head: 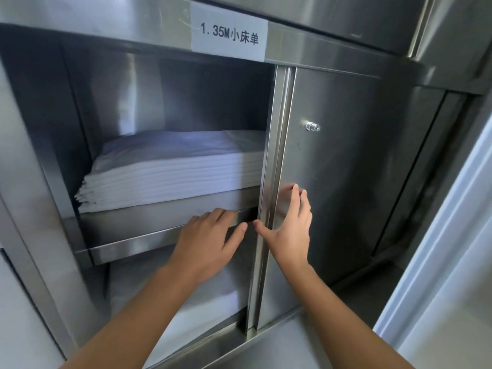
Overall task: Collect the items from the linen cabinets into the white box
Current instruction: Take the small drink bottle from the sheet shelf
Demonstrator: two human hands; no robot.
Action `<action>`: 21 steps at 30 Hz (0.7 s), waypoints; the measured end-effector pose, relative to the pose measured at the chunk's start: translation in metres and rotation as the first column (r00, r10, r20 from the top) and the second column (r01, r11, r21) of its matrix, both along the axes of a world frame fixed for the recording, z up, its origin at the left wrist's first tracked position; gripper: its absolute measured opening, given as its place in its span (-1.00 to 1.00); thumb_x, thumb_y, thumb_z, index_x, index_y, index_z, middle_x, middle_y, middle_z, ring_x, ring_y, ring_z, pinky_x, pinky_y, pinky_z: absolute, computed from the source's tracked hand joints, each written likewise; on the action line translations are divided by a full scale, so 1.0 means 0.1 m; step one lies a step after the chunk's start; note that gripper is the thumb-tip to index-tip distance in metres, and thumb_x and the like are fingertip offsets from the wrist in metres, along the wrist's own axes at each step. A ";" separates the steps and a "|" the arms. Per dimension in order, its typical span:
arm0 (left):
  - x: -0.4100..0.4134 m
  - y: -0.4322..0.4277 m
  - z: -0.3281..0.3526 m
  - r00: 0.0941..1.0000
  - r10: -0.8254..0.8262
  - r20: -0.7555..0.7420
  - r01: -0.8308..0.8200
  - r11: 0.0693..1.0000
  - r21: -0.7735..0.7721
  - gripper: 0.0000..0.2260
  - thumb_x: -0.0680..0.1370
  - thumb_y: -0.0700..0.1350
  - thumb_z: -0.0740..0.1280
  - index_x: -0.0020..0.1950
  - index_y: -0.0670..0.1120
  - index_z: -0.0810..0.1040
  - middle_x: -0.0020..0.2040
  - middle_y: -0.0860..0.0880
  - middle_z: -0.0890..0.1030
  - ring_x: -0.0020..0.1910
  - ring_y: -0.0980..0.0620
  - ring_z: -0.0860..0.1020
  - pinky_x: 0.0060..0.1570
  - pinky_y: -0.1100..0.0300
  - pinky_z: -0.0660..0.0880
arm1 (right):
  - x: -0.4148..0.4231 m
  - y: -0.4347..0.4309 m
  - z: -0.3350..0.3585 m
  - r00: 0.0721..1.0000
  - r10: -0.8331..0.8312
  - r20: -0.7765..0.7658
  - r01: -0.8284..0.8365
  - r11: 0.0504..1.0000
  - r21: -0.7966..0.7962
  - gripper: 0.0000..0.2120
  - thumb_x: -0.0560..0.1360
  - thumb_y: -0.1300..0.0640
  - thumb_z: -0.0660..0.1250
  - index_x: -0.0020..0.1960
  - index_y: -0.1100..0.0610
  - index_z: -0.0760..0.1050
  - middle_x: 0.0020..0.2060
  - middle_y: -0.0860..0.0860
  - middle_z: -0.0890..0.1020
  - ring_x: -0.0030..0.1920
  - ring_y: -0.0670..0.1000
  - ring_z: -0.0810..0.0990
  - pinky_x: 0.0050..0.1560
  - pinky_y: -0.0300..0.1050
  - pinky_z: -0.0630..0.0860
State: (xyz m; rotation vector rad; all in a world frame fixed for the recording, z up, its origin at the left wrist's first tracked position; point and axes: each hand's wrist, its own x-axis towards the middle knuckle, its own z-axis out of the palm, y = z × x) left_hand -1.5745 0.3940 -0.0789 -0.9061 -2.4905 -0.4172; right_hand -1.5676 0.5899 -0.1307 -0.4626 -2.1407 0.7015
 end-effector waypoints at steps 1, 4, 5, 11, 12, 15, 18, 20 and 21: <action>0.01 0.02 0.00 1.000 -0.003 -0.004 0.003 1.000 0.003 -0.49 0.57 0.24 -0.07 0.20 0.00 0.53 0.09 0.01 0.62 -0.02 -0.10 0.57 -0.05 0.05 0.42 | -0.01 0.08 0.00 1.000 -0.005 0.001 0.005 1.000 0.002 0.14 0.35 -0.16 0.59 0.65 -0.07 -0.11 0.63 0.00 0.03 0.56 0.10 0.10 0.27 0.15 0.49; 0.02 0.07 0.00 1.000 -0.016 -0.008 0.016 1.000 -0.001 -0.49 0.57 0.23 -0.06 0.21 -0.01 0.54 0.08 0.00 0.62 -0.03 -0.10 0.58 -0.06 0.05 0.44 | -0.04 0.34 0.01 1.000 -0.009 0.012 0.009 1.000 -0.010 0.14 0.36 -0.13 0.58 0.66 -0.06 -0.13 0.64 0.01 0.03 0.57 0.13 0.12 0.34 0.10 0.41; 0.01 0.08 0.00 1.000 -0.023 -0.006 0.023 1.000 -0.002 -0.48 0.57 0.23 -0.06 0.22 -0.02 0.54 0.09 0.00 0.62 -0.03 -0.10 0.58 -0.05 0.05 0.44 | -0.05 0.44 0.02 1.000 -0.011 0.019 0.012 1.000 -0.020 0.14 0.37 -0.11 0.59 0.66 -0.06 -0.14 0.64 0.02 0.03 0.58 0.14 0.13 0.38 0.09 0.38; -0.03 0.21 -0.02 1.000 -0.028 -0.004 0.028 1.000 0.003 -0.50 0.58 0.22 -0.06 0.20 0.00 0.54 0.06 0.01 0.62 -0.04 -0.08 0.59 -0.05 0.07 0.45 | -0.15 1.05 0.10 0.995 -0.052 0.083 0.060 0.993 -0.100 0.12 0.43 0.00 0.57 0.67 -0.03 -0.19 0.65 0.08 0.04 0.60 0.16 0.16 0.50 0.17 0.29; -0.03 0.23 -0.03 1.000 -0.027 -0.003 0.027 1.000 0.000 -0.51 0.58 0.22 -0.05 0.19 0.00 0.54 0.06 0.02 0.62 -0.04 -0.08 0.59 -0.05 0.07 0.45 | -0.16 1.14 0.12 0.994 -0.055 0.091 0.066 0.991 -0.119 0.12 0.44 0.02 0.56 0.67 -0.02 -0.19 0.65 0.08 0.04 0.60 0.17 0.17 0.50 0.20 0.29; -0.04 0.31 -0.05 1.000 -0.015 -0.005 0.015 1.000 -0.011 -0.51 0.59 0.22 -0.06 0.18 0.01 0.54 0.06 0.03 0.62 -0.05 -0.07 0.59 -0.05 0.07 0.45 | -0.17 1.42 0.17 0.990 -0.056 0.129 0.075 0.986 -0.147 0.09 0.46 0.04 0.54 0.66 -0.04 -0.21 0.65 0.07 0.04 0.57 0.21 0.22 0.48 0.21 0.31; -0.05 0.39 -0.05 1.000 -0.008 0.000 0.008 1.000 -0.011 -0.51 0.59 0.22 -0.06 0.20 0.03 0.53 0.08 0.05 0.61 -0.04 -0.04 0.59 -0.04 0.08 0.45 | -0.18 1.64 0.22 0.986 -0.057 0.156 0.083 0.982 -0.170 0.09 0.48 0.05 0.53 0.66 -0.07 -0.23 0.65 0.07 0.05 0.54 0.25 0.28 0.48 0.23 0.32; -0.06 0.43 -0.04 1.000 -0.010 0.001 0.010 1.000 -0.011 -0.51 0.59 0.23 -0.07 0.21 0.03 0.53 0.09 0.05 0.62 -0.04 -0.03 0.59 -0.03 0.09 0.45 | -0.19 1.74 0.22 0.987 -0.051 0.153 0.080 0.979 -0.189 0.08 0.49 0.06 0.52 0.66 -0.09 -0.24 0.65 0.06 0.04 0.54 0.25 0.29 0.48 0.22 0.32; -0.07 0.45 -0.03 1.000 -0.013 0.002 0.013 1.000 -0.012 -0.50 0.59 0.23 -0.07 0.22 0.02 0.53 0.09 0.05 0.61 -0.03 -0.03 0.59 -0.02 0.09 0.45 | -0.20 1.77 0.22 0.988 -0.048 0.147 0.076 0.978 -0.196 0.08 0.49 0.06 0.52 0.65 -0.10 -0.24 0.65 0.06 0.04 0.53 0.25 0.30 0.46 0.21 0.33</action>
